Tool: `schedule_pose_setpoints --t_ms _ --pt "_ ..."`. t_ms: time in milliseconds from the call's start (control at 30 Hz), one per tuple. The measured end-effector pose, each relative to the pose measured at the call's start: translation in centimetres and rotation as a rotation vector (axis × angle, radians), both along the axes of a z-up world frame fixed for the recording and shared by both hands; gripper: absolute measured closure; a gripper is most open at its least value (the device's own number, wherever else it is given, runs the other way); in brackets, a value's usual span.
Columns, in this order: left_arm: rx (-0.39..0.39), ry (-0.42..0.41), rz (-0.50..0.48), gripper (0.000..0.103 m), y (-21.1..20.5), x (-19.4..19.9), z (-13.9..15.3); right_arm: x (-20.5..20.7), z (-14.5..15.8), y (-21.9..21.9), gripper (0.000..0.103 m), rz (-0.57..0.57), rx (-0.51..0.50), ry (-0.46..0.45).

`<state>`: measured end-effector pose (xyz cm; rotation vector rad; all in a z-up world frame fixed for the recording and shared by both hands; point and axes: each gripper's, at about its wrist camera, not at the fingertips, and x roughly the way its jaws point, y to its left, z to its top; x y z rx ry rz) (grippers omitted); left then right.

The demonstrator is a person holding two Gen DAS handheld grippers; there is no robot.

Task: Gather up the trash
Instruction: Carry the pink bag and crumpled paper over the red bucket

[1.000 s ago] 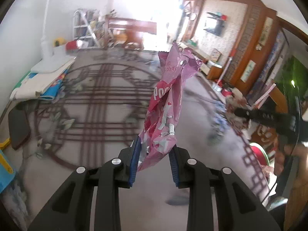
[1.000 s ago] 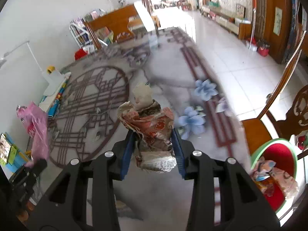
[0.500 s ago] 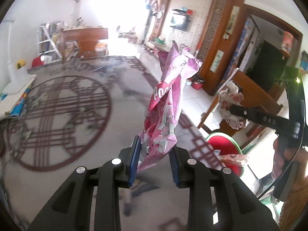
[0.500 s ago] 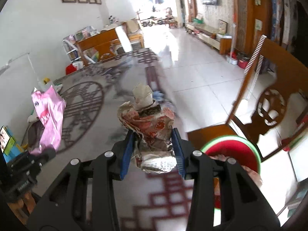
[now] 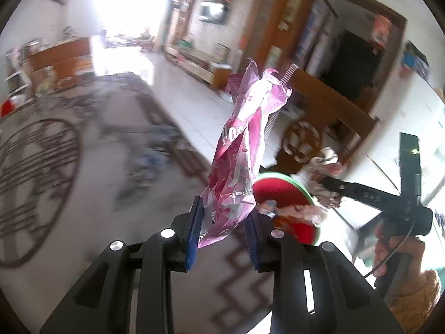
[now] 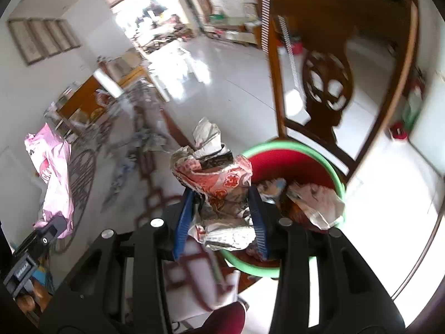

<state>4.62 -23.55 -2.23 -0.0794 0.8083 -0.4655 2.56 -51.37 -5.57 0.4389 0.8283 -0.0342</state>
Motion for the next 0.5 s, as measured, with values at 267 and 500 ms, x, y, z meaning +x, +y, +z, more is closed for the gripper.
schedule_pose_setpoints --t_ms 267,500 --pt "0.023 0.024 -0.128 0.076 -5.9 1.8 -1.2 -1.6 -1.8 -2.9 0.064 -0.095 0.049 0.013" --pt "0.062 0.040 -0.162 0.076 -8.2 2.7 -2.1 -2.2 -2.0 -4.1 0.064 -0.133 0.072 -0.002"
